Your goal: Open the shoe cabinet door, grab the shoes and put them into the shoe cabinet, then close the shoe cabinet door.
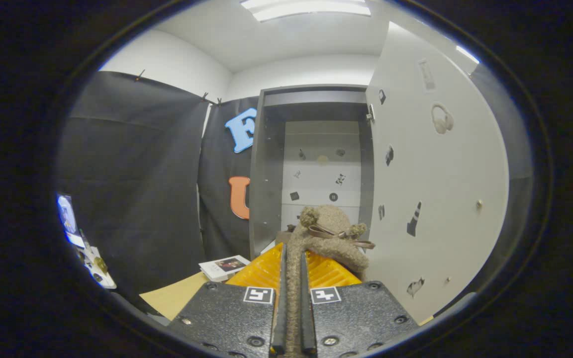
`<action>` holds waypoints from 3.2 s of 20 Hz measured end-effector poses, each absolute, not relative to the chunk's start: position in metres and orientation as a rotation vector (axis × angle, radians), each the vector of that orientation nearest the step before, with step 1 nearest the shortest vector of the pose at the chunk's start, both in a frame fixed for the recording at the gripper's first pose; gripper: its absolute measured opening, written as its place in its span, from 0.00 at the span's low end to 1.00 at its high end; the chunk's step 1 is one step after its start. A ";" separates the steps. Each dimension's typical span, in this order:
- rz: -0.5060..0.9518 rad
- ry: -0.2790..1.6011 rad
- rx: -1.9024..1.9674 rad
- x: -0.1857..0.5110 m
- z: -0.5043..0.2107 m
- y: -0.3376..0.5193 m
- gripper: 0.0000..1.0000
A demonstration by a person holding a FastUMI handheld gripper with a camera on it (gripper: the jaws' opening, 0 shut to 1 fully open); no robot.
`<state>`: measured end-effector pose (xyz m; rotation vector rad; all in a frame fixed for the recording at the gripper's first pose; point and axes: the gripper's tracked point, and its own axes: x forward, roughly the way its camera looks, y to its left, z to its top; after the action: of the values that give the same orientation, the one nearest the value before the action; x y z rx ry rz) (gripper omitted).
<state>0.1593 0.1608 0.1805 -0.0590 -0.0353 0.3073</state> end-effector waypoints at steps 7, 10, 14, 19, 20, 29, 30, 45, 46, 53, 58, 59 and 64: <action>0.277 -0.008 -0.095 0.248 0.198 0.179 0.14; 0.250 0.008 -0.139 0.297 0.196 0.185 0.15; 0.181 0.053 -0.211 0.361 0.179 0.182 0.14; 0.121 0.089 -0.253 0.434 0.156 0.175 0.15; 0.120 0.102 -0.277 0.447 0.149 0.176 0.15; 0.108 0.187 -0.530 0.551 0.095 0.184 0.15; 0.099 0.187 -0.567 0.562 0.092 0.182 0.15; 0.139 0.376 -0.025 0.593 0.069 0.191 0.23; 0.153 0.385 -0.022 0.588 0.070 0.194 0.23; 0.112 0.255 -0.046 0.535 0.115 0.187 0.42; 0.149 0.127 0.005 0.438 0.183 0.197 0.74; 0.160 0.110 0.010 0.416 0.192 0.200 0.81; 0.184 -0.007 -0.065 0.297 0.221 0.201 1.00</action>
<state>0.2968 0.2013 0.2211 -0.0651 -0.0072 0.1839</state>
